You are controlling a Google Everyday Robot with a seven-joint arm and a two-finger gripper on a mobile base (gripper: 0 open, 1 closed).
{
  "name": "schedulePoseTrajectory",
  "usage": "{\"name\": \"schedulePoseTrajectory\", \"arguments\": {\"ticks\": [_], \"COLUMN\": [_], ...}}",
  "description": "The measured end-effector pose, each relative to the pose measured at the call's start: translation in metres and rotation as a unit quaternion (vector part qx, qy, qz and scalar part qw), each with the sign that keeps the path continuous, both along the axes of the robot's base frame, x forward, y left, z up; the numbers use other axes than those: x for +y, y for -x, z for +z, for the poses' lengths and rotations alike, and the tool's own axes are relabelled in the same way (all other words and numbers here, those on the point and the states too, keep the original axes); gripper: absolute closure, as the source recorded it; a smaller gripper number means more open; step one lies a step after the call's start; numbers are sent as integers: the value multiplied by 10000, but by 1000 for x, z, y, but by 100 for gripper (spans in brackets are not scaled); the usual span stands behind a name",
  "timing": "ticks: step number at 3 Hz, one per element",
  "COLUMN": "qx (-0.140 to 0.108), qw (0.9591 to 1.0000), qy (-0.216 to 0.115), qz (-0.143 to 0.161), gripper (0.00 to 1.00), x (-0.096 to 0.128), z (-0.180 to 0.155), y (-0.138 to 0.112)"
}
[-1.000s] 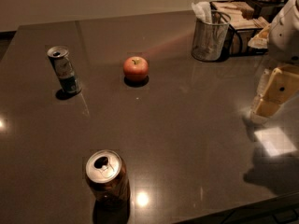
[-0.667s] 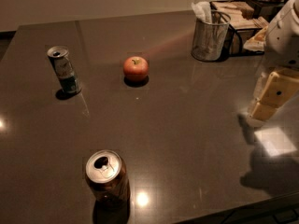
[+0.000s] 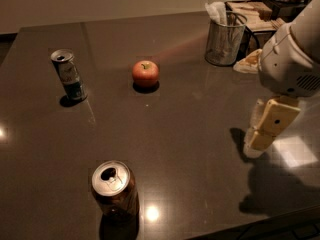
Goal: Pick orange can
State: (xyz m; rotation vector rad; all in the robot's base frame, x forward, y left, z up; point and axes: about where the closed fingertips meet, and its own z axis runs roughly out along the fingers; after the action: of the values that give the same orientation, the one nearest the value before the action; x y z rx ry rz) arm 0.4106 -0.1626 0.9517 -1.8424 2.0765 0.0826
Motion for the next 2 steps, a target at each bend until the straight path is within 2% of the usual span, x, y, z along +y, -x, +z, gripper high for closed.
{"name": "schedulePoseTrajectory", "arguments": {"ticks": [1,2], "qx": [120,214], "qw": [9987,9943], "qy": [-337,-822], "qz": [364,639], "gripper": [0,0], "x": [25,49], "z": [-17,-28], "y": [12,25]}}
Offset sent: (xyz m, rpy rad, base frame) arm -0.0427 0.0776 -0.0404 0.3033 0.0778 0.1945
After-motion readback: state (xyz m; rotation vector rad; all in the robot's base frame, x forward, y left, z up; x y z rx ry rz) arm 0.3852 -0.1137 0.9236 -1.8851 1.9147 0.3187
